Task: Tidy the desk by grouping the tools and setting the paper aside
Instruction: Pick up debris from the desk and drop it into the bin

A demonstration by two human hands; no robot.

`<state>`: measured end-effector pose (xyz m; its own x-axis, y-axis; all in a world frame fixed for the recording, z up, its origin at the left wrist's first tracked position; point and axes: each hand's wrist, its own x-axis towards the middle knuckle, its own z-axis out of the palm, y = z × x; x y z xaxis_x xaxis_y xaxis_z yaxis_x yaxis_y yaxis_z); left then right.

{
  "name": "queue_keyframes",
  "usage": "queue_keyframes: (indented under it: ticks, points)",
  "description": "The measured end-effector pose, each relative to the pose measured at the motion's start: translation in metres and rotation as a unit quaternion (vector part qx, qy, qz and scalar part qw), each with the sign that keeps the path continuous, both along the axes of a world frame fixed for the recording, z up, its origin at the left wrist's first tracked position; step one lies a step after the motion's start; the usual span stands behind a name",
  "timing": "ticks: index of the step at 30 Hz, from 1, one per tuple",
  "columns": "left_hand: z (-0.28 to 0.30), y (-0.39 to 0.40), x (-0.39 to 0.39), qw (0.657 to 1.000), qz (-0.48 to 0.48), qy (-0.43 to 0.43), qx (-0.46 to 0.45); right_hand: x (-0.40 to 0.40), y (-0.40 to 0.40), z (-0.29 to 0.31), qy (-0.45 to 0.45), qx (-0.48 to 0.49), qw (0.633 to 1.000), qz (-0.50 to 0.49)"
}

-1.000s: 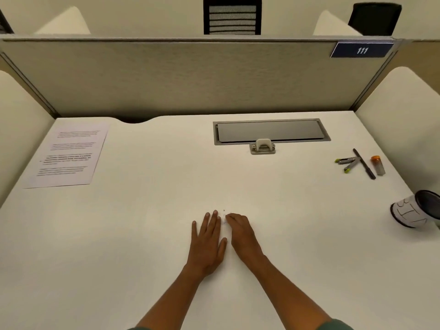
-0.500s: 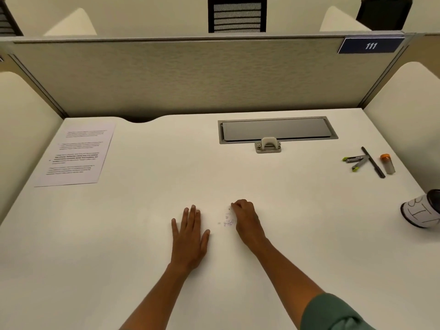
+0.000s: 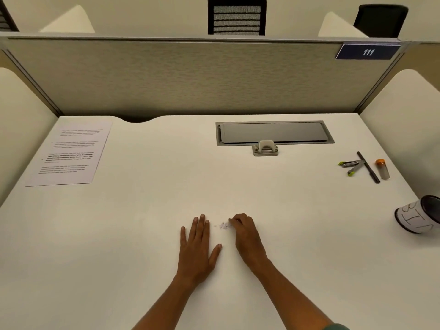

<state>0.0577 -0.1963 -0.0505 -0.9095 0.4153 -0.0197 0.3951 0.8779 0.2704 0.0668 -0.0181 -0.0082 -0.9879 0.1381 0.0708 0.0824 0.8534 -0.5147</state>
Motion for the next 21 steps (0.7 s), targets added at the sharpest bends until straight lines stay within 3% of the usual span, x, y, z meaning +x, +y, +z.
queue_keyframes:
  ticks: [3,6,11,21]
  points:
    - [0.001,0.018,0.005,1.0,-0.016,-0.002,0.002,0.008,0.02,-0.004,-0.013,-0.053,0.996,-0.073]
    - [0.002,0.035,0.004,0.999,-0.039,-0.005,-0.001,0.014,0.033,-0.012,0.029,-0.024,0.997,-0.062]
    - [0.003,0.055,-0.002,0.998,-0.066,-0.002,0.005,0.019,0.029,-0.016,0.017,-0.053,0.996,-0.066]
    - [0.003,-0.004,-0.02,1.0,-0.001,0.006,-0.009,-0.01,-0.017,-0.01,0.01,-0.142,0.986,-0.088]
